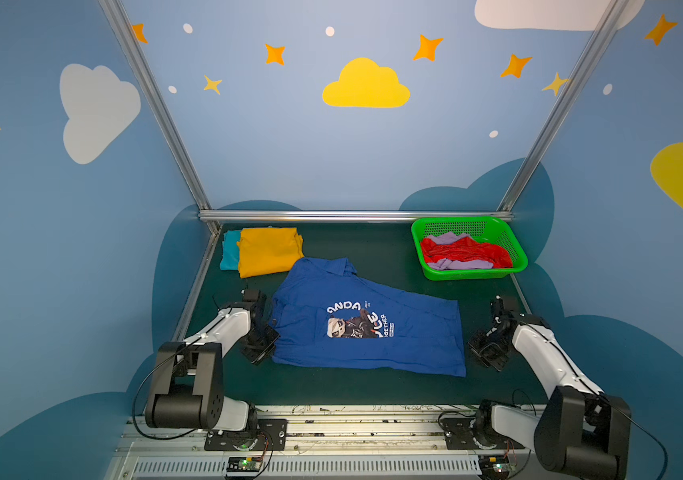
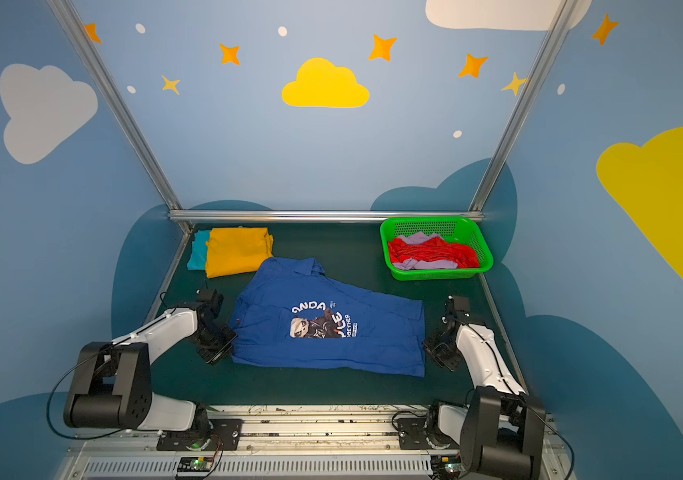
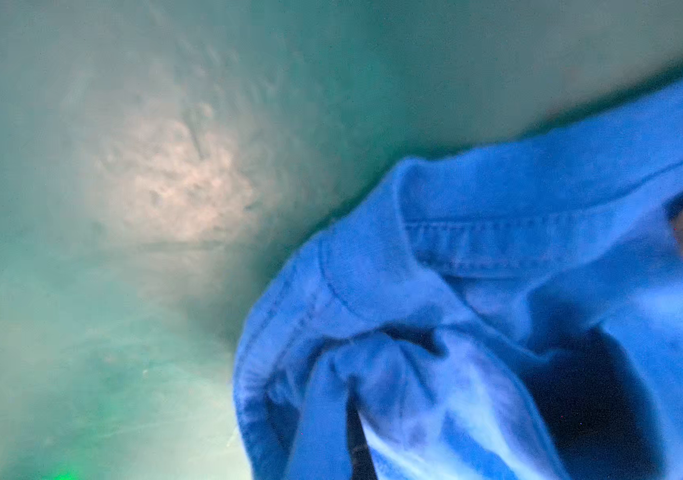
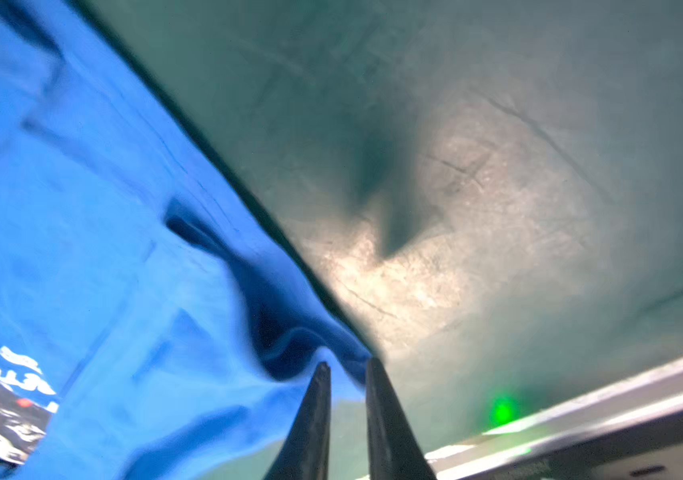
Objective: Fold and stack the t-shirts
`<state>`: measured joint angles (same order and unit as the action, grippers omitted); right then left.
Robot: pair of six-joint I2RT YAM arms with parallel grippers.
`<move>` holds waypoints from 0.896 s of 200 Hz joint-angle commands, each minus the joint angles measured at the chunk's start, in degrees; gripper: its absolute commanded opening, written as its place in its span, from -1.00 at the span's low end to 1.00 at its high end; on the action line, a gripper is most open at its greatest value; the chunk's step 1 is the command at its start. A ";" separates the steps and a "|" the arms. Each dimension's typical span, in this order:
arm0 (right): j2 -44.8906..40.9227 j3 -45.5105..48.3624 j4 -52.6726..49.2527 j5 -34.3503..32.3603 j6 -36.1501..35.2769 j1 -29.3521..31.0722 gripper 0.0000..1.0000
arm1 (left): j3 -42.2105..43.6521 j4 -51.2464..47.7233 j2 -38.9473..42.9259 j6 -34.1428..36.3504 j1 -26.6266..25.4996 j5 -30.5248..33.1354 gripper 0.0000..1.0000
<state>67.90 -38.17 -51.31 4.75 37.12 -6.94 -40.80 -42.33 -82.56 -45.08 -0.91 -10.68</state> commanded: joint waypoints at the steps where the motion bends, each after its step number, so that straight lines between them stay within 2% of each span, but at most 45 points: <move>1: -0.25 2.35 -1.62 0.72 1.40 -0.01 -0.56 | 2.08 2.58 0.58 -1.11 -2.23 0.24 -0.51; 9: -0.63 2.45 -2.04 0.42 1.75 -0.03 -0.40 | 1.93 1.84 1.88 -1.84 -3.85 -0.18 -0.22; 16: -1.32 2.25 -2.21 -0.17 1.68 0.00 -0.24 | 1.57 0.92 3.15 -2.47 -5.24 -0.22 -0.05; 22: -1.73 1.75 -2.14 -0.32 1.46 -0.05 -0.16 | 1.23 -0.04 4.40 -3.00 -6.30 -0.07 0.04; 36: -1.83 -0.07 -1.41 -0.44 -1.28 0.46 -0.16 | 0.29 -2.97 7.53 -3.72 -7.69 1.09 0.16; 55: 1.60 -5.16 -0.58 -0.28 -4.23 2.60 -0.33 | -1.55 -6.26 11.93 -3.31 -7.85 3.70 0.18; 71: 7.59 -9.52 -2.69 -2.99 -4.18 5.91 -0.26 | -2.97 -7.15 14.74 -3.00 -7.86 5.71 0.20; 84: 11.98 -11.38 -1.89 -2.56 -4.52 7.85 -0.18 | -3.84 -7.64 15.78 -3.30 -7.80 7.56 0.20; 111: 18.03 -13.20 2.45 -1.06 -3.90 10.58 -0.18 | -4.56 -8.38 14.89 -2.79 -7.80 8.70 0.20; 179: 26.82 -15.35 7.31 -0.03 -5.03 10.74 -0.25 | -3.66 -6.71 9.82 -2.65 -7.71 8.63 0.19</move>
<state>92.71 -52.25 -45.67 4.14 32.97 3.73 -44.71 -48.23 -71.18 -47.81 -8.73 -3.53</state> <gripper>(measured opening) 0.383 0.598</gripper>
